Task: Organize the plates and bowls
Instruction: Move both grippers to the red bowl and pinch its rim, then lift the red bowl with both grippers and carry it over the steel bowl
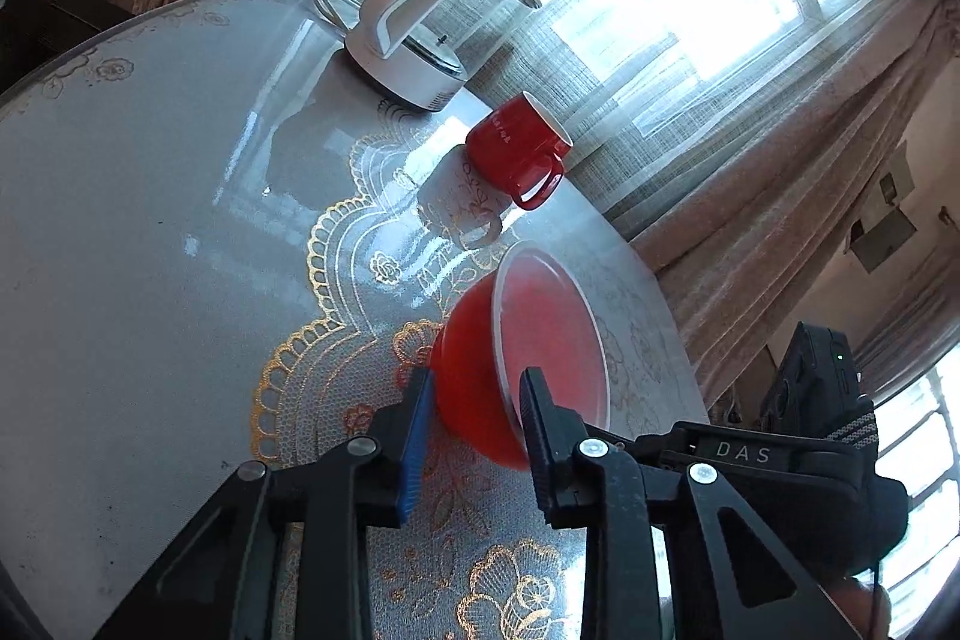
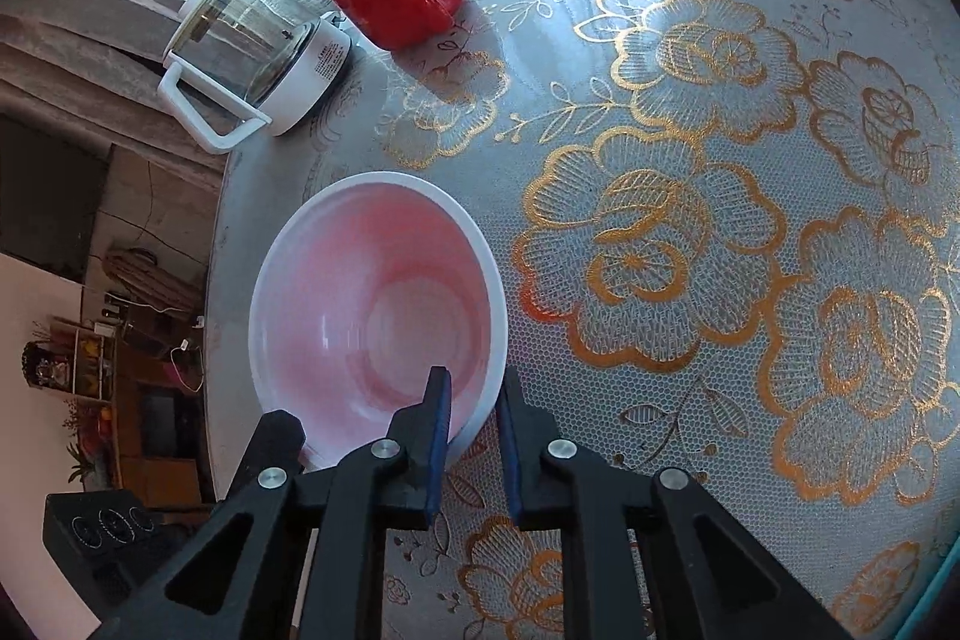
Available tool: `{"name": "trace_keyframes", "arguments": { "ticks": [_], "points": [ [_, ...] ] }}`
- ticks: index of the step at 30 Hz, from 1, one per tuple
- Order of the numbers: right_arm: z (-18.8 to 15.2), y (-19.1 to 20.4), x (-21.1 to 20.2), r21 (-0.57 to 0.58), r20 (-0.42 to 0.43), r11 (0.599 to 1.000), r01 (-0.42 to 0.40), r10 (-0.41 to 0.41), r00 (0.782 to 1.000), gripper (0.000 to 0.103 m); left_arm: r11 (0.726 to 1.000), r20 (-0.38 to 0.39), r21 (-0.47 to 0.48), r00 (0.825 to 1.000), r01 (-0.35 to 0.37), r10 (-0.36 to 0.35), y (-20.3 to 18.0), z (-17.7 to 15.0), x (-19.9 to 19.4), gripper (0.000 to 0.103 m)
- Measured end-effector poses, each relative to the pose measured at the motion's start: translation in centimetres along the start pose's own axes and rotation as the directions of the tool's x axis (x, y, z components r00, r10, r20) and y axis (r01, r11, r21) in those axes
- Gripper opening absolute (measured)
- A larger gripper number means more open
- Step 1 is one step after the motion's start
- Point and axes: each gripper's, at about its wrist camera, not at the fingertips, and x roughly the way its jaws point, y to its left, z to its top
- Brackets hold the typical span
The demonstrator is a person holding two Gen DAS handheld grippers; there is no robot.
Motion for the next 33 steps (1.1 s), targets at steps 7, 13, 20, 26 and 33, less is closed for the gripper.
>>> {"name": "trace_keyframes", "arguments": {
  "ticks": [7,13,20,26,33],
  "points": [
    [-1.5,-0.4,-1.8,-0.051,0.022,0.997,0.05,-0.049,0.999,0.01,0.997,-0.035,0.076,0.999,-0.01,0.013,-1.2,-0.3,0.5,0.024],
    [-2.1,-1.2,-3.2,-0.06,0.045,0.995,0.079,-0.077,0.996,0.01,0.993,-0.08,0.118,0.997,0.0,0.01,-1.7,-0.5,1.1,0.01],
    [-2.9,-2.2,-5.3,-0.043,0.089,0.995,0.086,-0.082,0.993,0.01,0.977,-0.103,0.209,0.994,0.047,-0.026,-3.9,-1.4,1.2,0.007],
    [-4.2,-3.3,-8.4,-0.013,0.134,0.996,0.086,-0.084,0.987,0.01,0.956,-0.124,0.265,0.988,0.123,-0.092,-6.2,-2.1,0.6,0.007],
    [-6.8,-5.0,-13.4,0.039,0.245,0.997,0.059,-0.067,0.967,0.01,0.929,-0.153,0.3,0.972,0.217,-0.178,-9.4,-3.3,-0.7,0.006]
  ]
}}
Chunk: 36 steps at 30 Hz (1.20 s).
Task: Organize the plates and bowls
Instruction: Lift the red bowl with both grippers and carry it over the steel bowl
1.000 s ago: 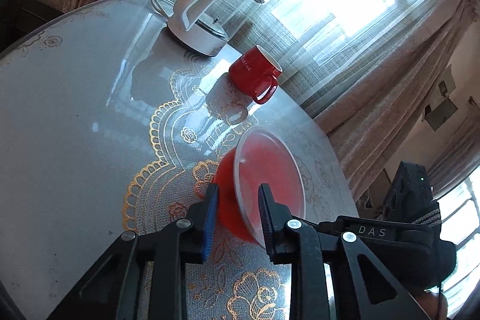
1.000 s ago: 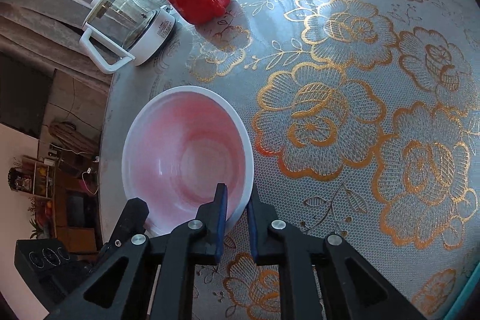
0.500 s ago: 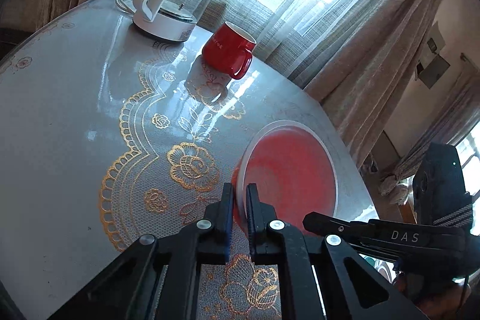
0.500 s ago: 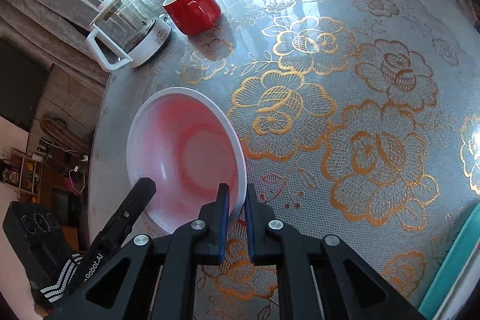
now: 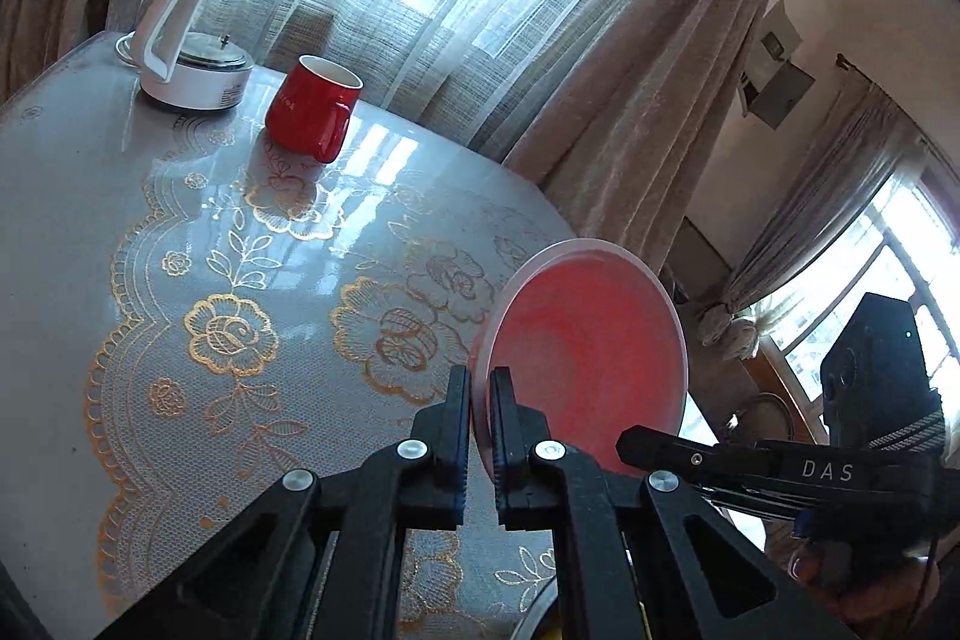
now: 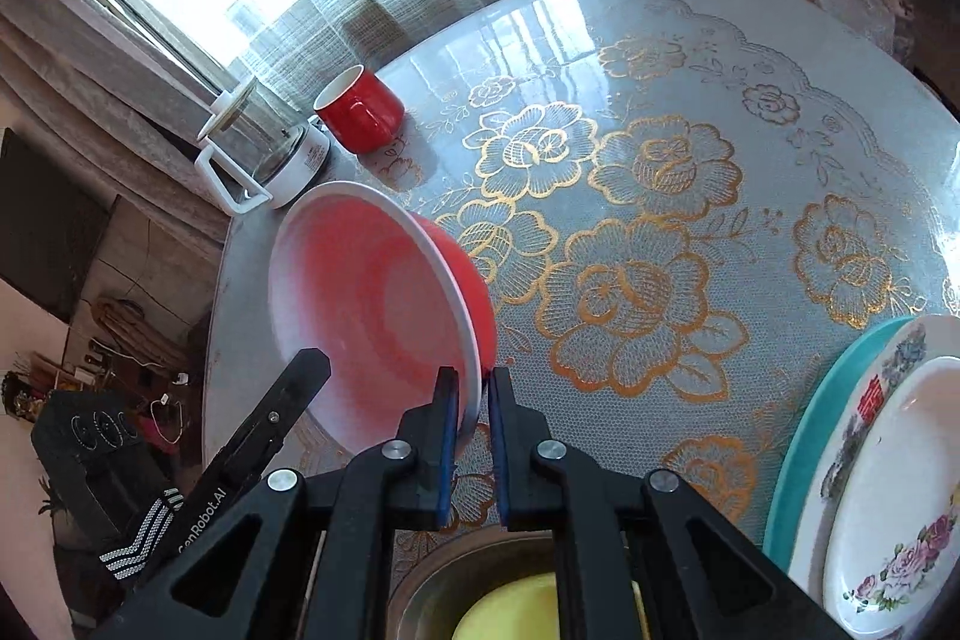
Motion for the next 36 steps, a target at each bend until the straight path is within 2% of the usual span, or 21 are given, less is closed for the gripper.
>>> {"name": "trace_keyframes", "arguments": {
  "ticks": [5,9,17,26,31,36],
  "points": [
    [-1.7,-1.6,-3.6,0.047,0.053,0.998,-0.03,0.027,0.998,0.01,0.997,0.012,0.075,1.0,0.015,-0.016,-4.0,-0.8,-1.4,0.006],
    [-3.1,-3.1,-5.8,0.089,0.079,0.994,-0.061,0.054,0.995,0.01,0.994,0.029,0.111,0.999,0.011,-0.014,-6.3,-2.7,-3.0,0.006],
    [-7.0,-4.8,-7.7,0.136,0.105,0.984,-0.116,0.102,0.989,0.01,0.999,-0.001,0.025,1.0,0.026,-0.026,-5.9,-7.0,-4.7,0.006],
    [-10.8,-6.0,-8.3,0.166,0.104,0.974,-0.151,0.135,0.985,0.01,0.999,0.001,0.039,0.999,-0.032,0.032,-7.0,-10.6,-7.2,0.006],
    [-12.1,-6.1,-8.6,0.17,0.1,0.972,-0.162,0.146,0.984,0.01,0.999,0.004,0.025,0.999,-0.047,0.047,-7.1,-11.7,-8.2,0.006],
    [-13.2,-6.2,-8.5,0.177,0.096,0.971,-0.159,0.143,0.985,0.01,0.995,0.007,0.057,0.997,-0.082,0.082,-7.6,-12.7,-8.8,0.006]
  ]
}}
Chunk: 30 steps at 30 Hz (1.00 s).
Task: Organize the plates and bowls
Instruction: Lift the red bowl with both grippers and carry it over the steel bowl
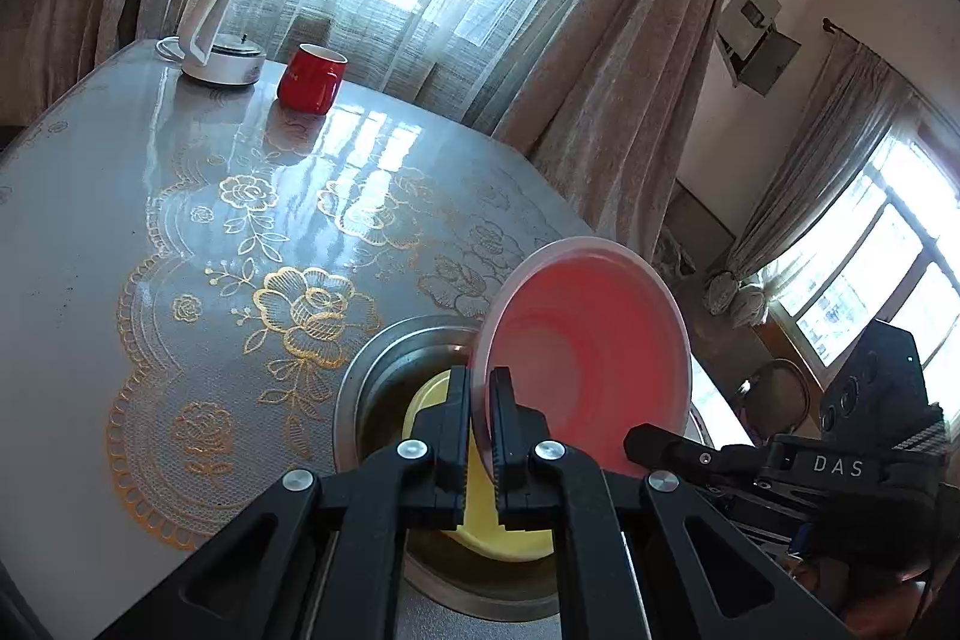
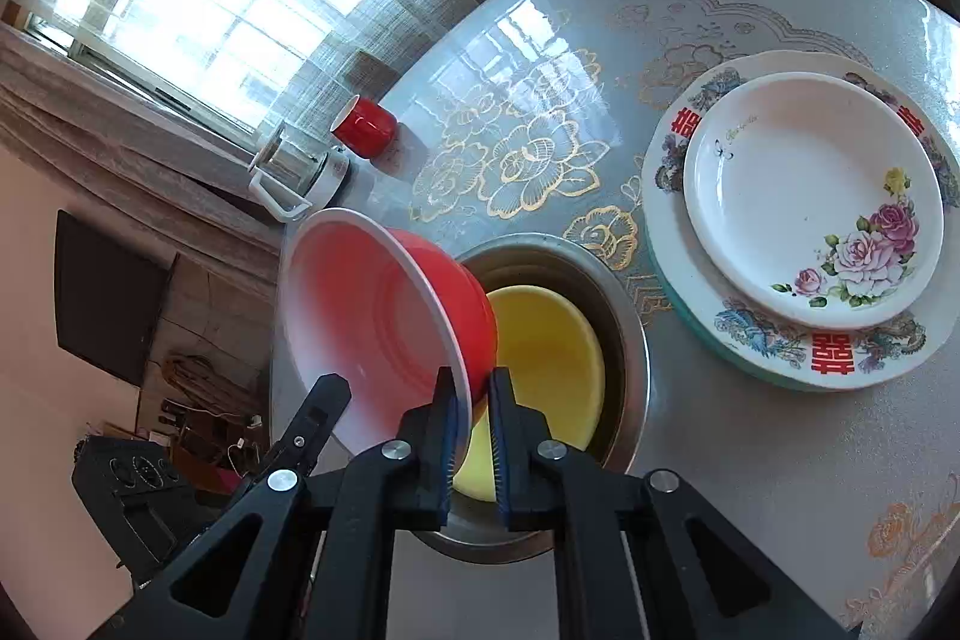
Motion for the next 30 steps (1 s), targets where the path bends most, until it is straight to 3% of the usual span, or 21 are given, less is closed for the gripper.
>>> {"name": "trace_keyframes", "arguments": {
  "ticks": [19,30],
  "points": [
    [-2.1,-1.3,0.0,0.013,-0.032,1.0,0.013,-0.013,0.999,0.01,0.999,-0.033,0.021,0.999,-0.03,0.031,0.1,-1.2,-0.4,0.006],
    [-2.1,-2.6,0.5,0.06,-0.047,0.998,0.024,-0.021,0.999,0.012,0.999,-0.08,0.008,0.996,-0.041,0.042,0.2,-1.9,1.4,0.006]
  ]
}}
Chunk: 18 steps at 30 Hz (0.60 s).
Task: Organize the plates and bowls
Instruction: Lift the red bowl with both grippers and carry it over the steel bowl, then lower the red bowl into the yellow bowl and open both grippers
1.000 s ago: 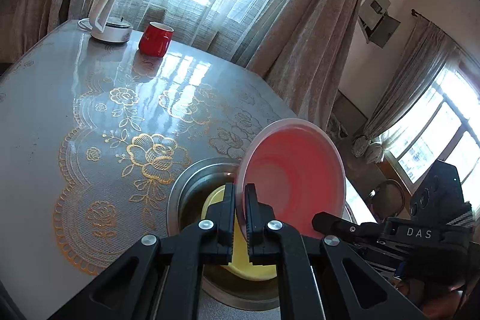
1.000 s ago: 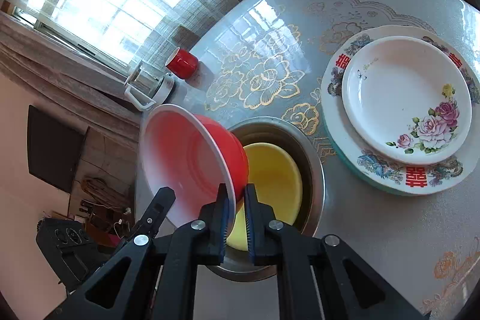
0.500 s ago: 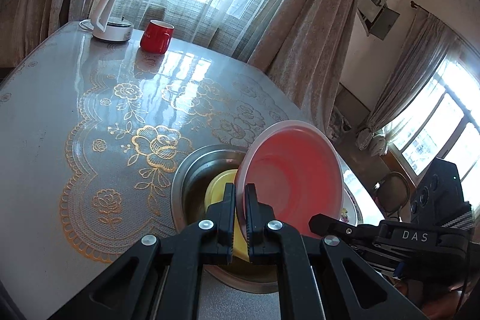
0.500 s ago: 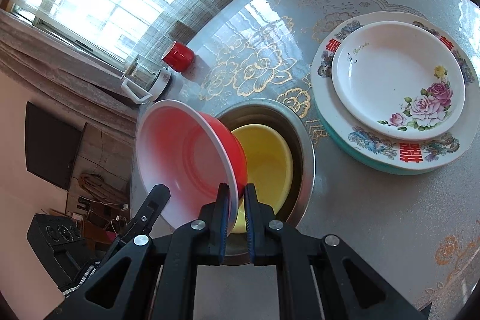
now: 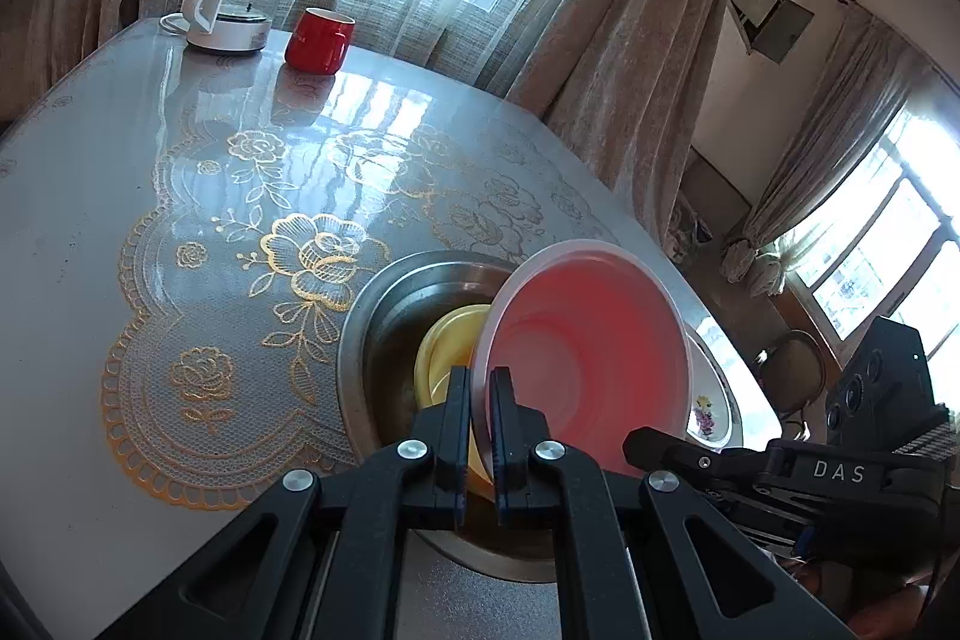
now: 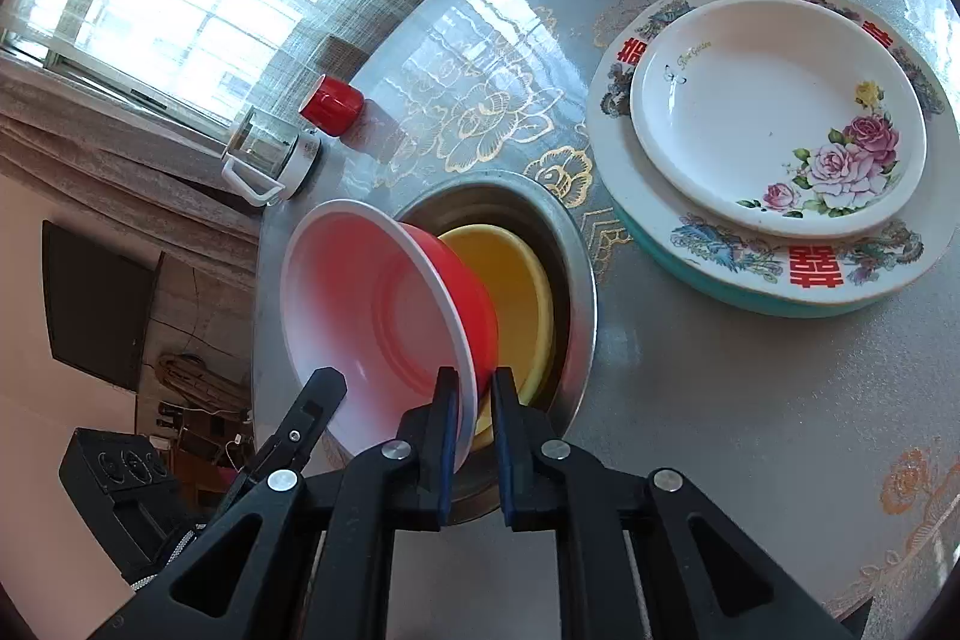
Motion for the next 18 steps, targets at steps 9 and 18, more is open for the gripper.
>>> {"name": "trace_keyframes", "arguments": {
  "ticks": [9,18],
  "points": [
    [0.5,-0.2,0.4,0.008,-0.001,1.0,0.001,-0.001,1.0,0.013,1.0,-0.005,-0.004,1.0,-0.013,0.013,0.1,0.6,0.8,0.006],
    [0.6,-0.4,0.5,0.021,-0.012,1.0,-0.002,0.002,1.0,0.019,0.999,-0.031,-0.007,0.999,-0.031,0.031,0.5,0.4,1.5,0.006]
  ]
}}
